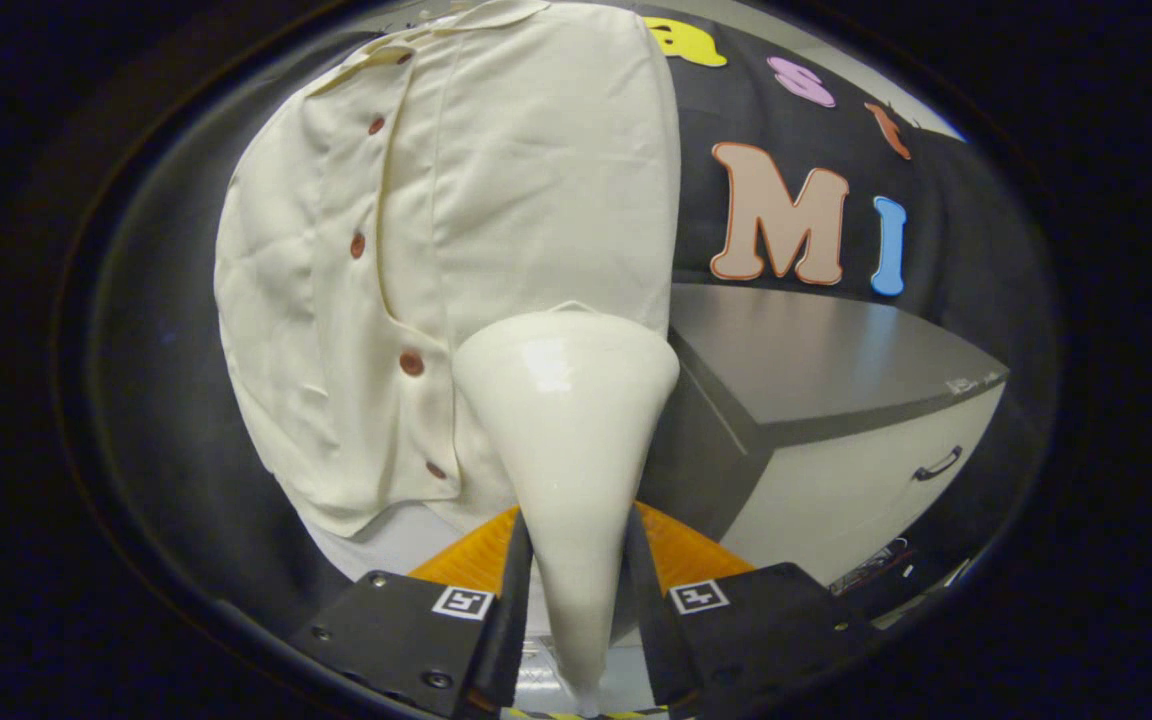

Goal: Iron the clothes twice with a garment steamer, once on the left side and once on the right side.

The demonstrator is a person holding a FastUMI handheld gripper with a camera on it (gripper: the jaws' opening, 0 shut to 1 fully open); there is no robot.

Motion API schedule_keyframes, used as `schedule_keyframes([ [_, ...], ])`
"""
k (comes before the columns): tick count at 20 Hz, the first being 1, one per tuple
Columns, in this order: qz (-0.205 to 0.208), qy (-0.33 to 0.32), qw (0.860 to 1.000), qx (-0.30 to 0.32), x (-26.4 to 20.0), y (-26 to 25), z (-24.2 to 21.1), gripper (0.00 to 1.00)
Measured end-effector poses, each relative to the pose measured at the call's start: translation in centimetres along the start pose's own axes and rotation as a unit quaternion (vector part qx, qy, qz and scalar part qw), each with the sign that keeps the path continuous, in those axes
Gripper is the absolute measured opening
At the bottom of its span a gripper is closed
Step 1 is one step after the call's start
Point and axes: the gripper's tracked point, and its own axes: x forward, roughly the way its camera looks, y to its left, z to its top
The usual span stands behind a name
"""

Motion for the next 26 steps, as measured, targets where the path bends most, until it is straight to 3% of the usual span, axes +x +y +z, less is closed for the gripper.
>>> schedule_keyframes([
  [11,0.021,0.04,0.999,-0.015,2.9,-0.3,-6.5,0.5],
  [21,0.019,0.041,0.999,-0.027,2.7,-0.4,-6.7,0.5],
  [26,0.024,0.036,0.999,-0.028,-0.4,0.2,-5.1,0.49],
])
